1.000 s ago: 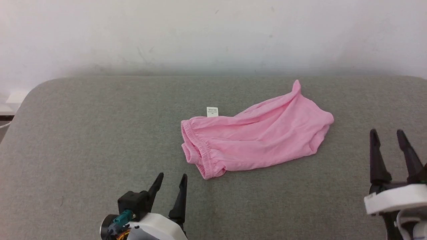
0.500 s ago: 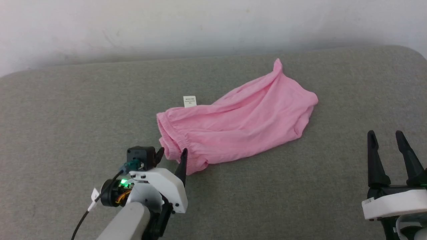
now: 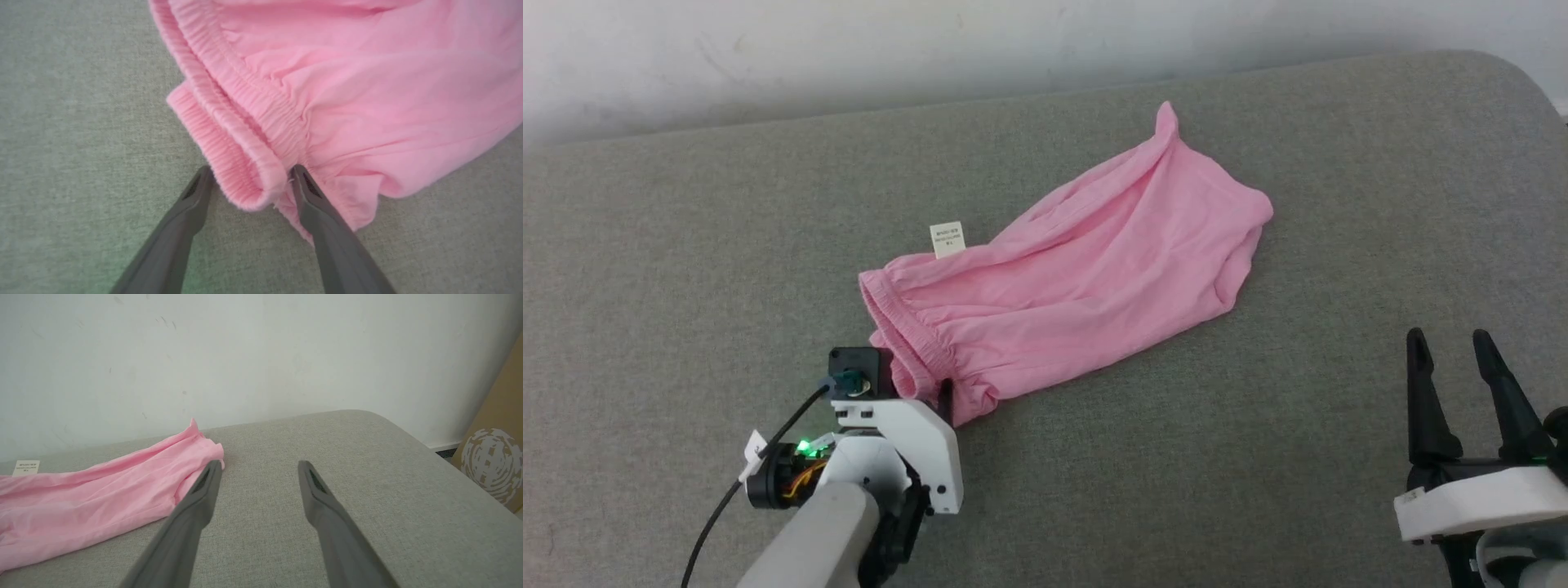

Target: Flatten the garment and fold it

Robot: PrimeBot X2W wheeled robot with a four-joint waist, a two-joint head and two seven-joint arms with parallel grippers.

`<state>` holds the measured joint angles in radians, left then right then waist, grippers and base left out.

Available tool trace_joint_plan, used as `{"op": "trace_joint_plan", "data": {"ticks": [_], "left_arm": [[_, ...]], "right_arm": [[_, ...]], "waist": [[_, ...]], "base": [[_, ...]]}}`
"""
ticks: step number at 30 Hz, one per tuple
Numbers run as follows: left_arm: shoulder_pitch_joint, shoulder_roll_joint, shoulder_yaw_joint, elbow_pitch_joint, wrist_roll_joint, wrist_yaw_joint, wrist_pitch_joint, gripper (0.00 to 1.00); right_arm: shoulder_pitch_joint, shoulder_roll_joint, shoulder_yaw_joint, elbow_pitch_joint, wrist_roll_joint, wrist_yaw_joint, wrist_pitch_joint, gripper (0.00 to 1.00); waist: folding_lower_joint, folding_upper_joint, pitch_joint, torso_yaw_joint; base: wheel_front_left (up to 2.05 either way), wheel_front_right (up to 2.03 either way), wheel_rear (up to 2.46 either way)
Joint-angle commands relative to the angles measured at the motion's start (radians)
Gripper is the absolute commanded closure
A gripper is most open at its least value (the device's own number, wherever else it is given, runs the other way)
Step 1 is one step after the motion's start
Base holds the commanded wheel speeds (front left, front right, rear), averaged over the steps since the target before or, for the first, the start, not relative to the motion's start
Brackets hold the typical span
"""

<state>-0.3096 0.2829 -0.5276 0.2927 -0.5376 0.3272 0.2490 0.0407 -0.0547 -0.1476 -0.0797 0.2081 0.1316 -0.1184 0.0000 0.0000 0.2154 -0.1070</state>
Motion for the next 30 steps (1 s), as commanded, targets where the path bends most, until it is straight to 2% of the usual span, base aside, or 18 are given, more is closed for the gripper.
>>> {"op": "trace_joint_plan", "data": {"ticks": [1, 2, 3, 6, 9, 12, 16, 19, 23, 30], "left_arm": [[0.037, 0.001, -0.025, 0.043, -0.014, 0.0, 0.053, 0.0], [0.039, -0.001, -0.028, 0.046, -0.02, -0.004, 0.065, 0.32], [0.04, -0.001, -0.032, 0.047, -0.024, -0.012, 0.07, 1.0], [0.045, -0.009, -0.033, 0.039, -0.036, -0.034, 0.047, 1.0], [0.048, -0.019, -0.026, 0.014, -0.034, -0.041, -0.014, 1.0], [0.045, -0.024, -0.02, -0.021, -0.026, -0.047, -0.073, 1.0], [0.033, -0.031, -0.025, -0.079, -0.013, -0.057, -0.12, 1.0], [0.021, -0.034, -0.038, -0.117, -0.003, -0.066, -0.13, 1.0], [0.0, -0.047, -0.066, -0.143, 0.012, -0.079, -0.132, 1.0], [-0.026, -0.082, -0.105, -0.136, 0.023, -0.095, -0.139, 1.0]], "right_arm": [[-0.019, 0.004, 0.009, 0.004, 0.006, -0.001, -0.008, 0.0], [-0.022, 0.004, 0.012, 0.005, 0.005, -0.001, -0.007, 0.0], [-0.025, 0.004, 0.013, 0.004, 0.004, -0.001, -0.006, 0.0], [-0.034, 0.004, 0.017, 0.002, -0.011, -0.001, 0.005, 0.0], [-0.048, -0.024, 0.027, 0.003, -0.014, -0.001, 0.052, 0.0], [-0.084, -0.069, 0.044, 0.016, 0.001, -0.001, 0.153, 0.0], [-0.176, -0.126, 0.081, 0.075, 0.05, -0.001, 0.364, 0.0], [-0.287, -0.139, 0.074, 0.144, 0.095, -0.001, 0.502, 0.0], [-0.449, -0.143, 0.04, 0.289, 0.082, -0.001, 0.642, 0.0], [-0.646, -0.137, -0.001, 0.539, -0.029, -0.001, 0.737, 0.0]], "waist": [[0.0, 0.0, 0.007, 0.003], [0.0, 0.0, 0.009, 0.005], [0.0, 0.0, 0.009, 0.007], [0.0, 0.0, -0.001, 0.018], [0.0, 0.0, -0.019, 0.041], [0.0, 0.0, -0.027, 0.071], [0.0, 0.0, -0.017, 0.117], [0.0, 0.0, 0.007, 0.151], [0.0, 0.0, 0.042, 0.197], [0.0, 0.0, 0.077, 0.25]], "base": [[0.0, 0.0, 0.0], [0.0, 0.0, 0.0], [0.0, 0.0, 0.0], [0.0, 0.0, 0.0], [0.0, 0.0, 0.0], [0.0, 0.0, 0.0], [0.0, 0.0, 0.0], [0.0, 0.0, 0.0], [0.0, 0.0, 0.0], [0.0, 0.0, 0.0]]}}
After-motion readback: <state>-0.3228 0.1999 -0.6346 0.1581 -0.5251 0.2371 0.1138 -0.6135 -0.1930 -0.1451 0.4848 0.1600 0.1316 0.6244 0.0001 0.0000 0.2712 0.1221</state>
